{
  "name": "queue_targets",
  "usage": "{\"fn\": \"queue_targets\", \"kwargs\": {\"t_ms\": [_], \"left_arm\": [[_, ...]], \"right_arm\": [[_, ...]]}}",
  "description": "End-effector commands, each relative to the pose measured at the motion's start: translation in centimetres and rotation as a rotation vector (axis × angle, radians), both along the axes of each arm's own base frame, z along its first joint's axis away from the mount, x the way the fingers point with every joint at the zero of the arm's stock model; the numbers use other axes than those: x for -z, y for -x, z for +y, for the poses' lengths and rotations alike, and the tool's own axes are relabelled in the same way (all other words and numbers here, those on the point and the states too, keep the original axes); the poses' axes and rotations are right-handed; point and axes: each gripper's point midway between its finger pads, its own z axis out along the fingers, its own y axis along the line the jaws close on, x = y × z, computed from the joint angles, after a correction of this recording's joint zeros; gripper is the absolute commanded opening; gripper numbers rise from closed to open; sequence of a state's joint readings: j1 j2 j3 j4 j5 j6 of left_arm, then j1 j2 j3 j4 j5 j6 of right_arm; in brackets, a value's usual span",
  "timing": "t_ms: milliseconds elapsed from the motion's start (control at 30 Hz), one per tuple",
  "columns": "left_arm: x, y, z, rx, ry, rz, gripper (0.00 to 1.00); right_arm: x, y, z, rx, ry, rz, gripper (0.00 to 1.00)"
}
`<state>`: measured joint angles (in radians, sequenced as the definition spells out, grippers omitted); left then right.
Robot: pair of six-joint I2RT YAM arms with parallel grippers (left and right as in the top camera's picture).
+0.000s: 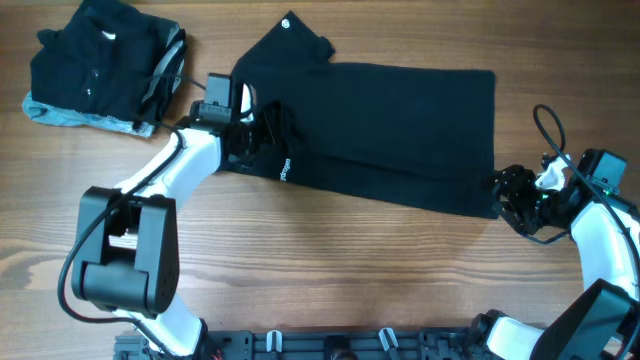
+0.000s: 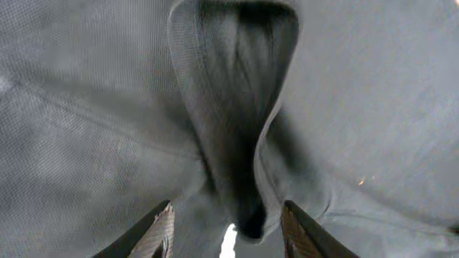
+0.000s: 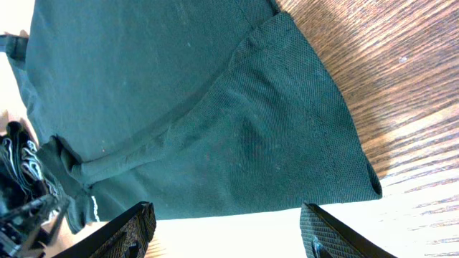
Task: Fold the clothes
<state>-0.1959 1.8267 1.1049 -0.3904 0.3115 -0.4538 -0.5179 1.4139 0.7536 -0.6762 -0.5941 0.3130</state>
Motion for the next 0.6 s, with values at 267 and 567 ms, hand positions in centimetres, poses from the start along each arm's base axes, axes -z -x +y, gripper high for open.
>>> {"fn": "queue_targets", "kwargs": {"t_ms": [267, 567], "left_arm": [[1.8, 1.5, -5.7, 0.162, -0.027, -0.018, 0.45], [2.0, 0.6, -4.9, 0.133, -0.076, -0.051, 0.04]], "right_arm": [[-0.3, -0.3, 0.0, -0.001, 0.001, -0.007, 0.70], [-0.3, -0.3, 0.0, -0.001, 0.002, -0.008, 0.70]]}}
